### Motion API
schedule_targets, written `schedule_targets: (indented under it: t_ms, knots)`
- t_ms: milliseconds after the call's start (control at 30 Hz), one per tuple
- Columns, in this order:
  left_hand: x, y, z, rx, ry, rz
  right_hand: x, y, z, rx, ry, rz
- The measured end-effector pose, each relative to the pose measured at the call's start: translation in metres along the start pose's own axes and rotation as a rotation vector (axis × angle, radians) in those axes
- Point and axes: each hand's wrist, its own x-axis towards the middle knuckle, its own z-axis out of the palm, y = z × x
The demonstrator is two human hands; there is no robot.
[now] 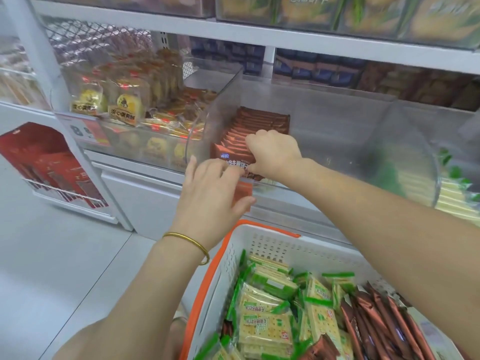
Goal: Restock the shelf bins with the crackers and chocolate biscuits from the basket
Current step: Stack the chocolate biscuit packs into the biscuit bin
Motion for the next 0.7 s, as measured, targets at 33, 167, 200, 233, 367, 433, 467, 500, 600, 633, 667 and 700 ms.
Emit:
schedule_targets:
  t_ms: [33,167,200,233,367,433,467,500,600,633,667,700]
  knots:
    - [0.000,0.000,0.000,0.004,0.001,0.001,0.000,0.000,0.001,0.007,0.004,-0.003]
    - [0.000,0.001,0.000,0.005,-0.005,-0.009,-0.002,0.002,0.001,0.041,0.034,0.009]
    - [0.000,0.002,0.000,0.006,-0.002,-0.010,-0.002,0.002,0.001,0.041,0.038,0.010]
    - [0.000,0.002,0.000,0.007,-0.001,-0.013,-0.003,0.001,0.001,0.038,0.039,0.010]
    - [0.000,0.003,-0.002,0.003,-0.012,-0.023,-0.004,0.002,0.000,0.039,0.035,0.026]
    - [0.000,0.003,-0.002,-0.001,-0.024,-0.026,-0.004,0.003,0.000,0.042,0.033,0.040]
    - [0.000,0.003,-0.003,-0.009,-0.026,-0.025,-0.004,0.003,0.000,0.041,0.035,0.045]
    - [0.000,0.004,-0.003,-0.017,-0.027,-0.025,-0.004,0.004,0.000,0.039,0.037,0.048]
    - [-0.001,0.005,-0.005,-0.032,-0.030,-0.028,-0.004,0.003,0.000,0.054,0.034,0.054]
    - [-0.001,0.005,-0.006,-0.041,-0.017,-0.018,-0.006,0.003,-0.003,0.072,0.033,0.065]
    - [-0.002,0.006,-0.006,-0.049,0.005,-0.002,-0.008,0.004,-0.008,0.103,0.040,0.083]
    - [-0.003,0.006,-0.007,-0.052,0.034,0.019,-0.013,0.005,-0.016,0.152,0.059,0.107]
